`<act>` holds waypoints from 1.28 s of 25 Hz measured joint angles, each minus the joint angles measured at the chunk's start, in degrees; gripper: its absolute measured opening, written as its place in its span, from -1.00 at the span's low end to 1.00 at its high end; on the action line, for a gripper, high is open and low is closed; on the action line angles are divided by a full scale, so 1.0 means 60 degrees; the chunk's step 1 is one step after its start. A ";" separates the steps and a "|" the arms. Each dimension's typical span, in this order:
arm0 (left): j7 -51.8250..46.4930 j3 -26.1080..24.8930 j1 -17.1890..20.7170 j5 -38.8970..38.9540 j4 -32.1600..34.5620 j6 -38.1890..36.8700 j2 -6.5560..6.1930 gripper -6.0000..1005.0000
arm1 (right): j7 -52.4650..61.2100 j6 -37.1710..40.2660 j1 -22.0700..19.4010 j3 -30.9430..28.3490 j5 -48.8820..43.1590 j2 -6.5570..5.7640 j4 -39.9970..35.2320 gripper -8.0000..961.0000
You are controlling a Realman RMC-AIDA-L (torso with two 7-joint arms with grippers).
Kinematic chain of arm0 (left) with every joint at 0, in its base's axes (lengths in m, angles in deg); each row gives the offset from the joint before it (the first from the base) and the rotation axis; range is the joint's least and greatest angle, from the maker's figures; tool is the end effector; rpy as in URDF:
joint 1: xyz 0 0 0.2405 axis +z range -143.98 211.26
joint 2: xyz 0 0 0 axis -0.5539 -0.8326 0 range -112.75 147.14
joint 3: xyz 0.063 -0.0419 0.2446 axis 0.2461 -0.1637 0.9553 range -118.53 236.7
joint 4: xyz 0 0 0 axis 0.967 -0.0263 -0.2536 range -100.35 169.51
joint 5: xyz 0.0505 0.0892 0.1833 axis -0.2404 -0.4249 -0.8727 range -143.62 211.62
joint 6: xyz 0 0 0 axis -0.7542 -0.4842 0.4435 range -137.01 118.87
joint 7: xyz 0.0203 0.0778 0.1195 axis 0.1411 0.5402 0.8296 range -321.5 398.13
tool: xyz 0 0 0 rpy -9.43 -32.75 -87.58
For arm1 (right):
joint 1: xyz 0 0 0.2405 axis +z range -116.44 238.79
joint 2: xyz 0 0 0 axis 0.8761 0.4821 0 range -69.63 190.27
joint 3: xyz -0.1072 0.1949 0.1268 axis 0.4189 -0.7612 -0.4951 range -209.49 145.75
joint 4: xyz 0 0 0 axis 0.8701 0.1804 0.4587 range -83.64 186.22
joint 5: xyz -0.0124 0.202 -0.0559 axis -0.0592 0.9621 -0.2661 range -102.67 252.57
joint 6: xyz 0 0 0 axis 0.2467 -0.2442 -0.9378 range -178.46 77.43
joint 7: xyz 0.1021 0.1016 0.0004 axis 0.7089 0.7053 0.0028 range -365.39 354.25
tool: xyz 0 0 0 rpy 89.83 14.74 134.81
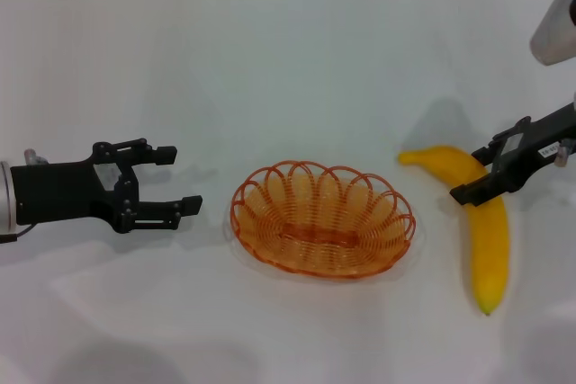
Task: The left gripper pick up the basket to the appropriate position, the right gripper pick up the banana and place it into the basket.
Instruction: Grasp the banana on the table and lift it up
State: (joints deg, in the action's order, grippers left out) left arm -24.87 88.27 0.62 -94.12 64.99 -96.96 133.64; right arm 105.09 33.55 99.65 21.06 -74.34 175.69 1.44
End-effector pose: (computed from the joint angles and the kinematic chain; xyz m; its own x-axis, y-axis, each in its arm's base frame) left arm -0.2928 0.3271 -0.0004 0.9035 0.2144 0.3710 0.3156 -0.9187 -0.2375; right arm 0.2760 0.3700 0.0259 0.7958 -0.5807 0.1718 -0.5128 -0.7971 -0.3188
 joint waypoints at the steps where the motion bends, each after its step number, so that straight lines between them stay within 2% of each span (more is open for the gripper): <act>1: 0.0000 0.0000 -0.0002 -0.0001 0.0000 0.0000 0.0000 0.74 | 0.0000 0.0004 0.0000 0.0008 -0.0011 0.0009 0.0001 0.68; 6: -0.0003 0.0000 -0.0018 -0.0004 0.0000 0.0000 0.0000 0.74 | 0.0008 0.0019 0.0004 0.0026 -0.0024 0.0032 0.0013 0.68; 11: -0.0012 0.0000 -0.0020 -0.0004 0.0000 0.0000 0.0000 0.74 | 0.0013 0.0124 0.0018 0.0046 -0.0024 0.0035 0.0020 0.57; 14: -0.0024 0.0000 -0.0020 -0.0004 0.0006 0.0000 0.0000 0.74 | 0.0050 0.0157 0.0019 0.0108 -0.0024 0.0034 0.0009 0.57; 20: -0.0023 -0.0003 -0.0020 -0.0004 0.0015 0.0006 0.0000 0.74 | 0.0090 0.0236 0.0031 0.0202 -0.0023 0.0035 0.0002 0.35; 32: -0.0004 -0.0030 -0.0002 0.0009 0.0015 0.0030 0.0000 0.74 | 0.0250 0.0212 0.0034 0.0503 -0.0021 0.0064 0.0002 0.21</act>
State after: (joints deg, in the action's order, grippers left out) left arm -24.90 88.08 0.61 -94.07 65.08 -96.79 133.64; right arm 106.59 34.82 99.85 24.07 -74.46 176.07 1.45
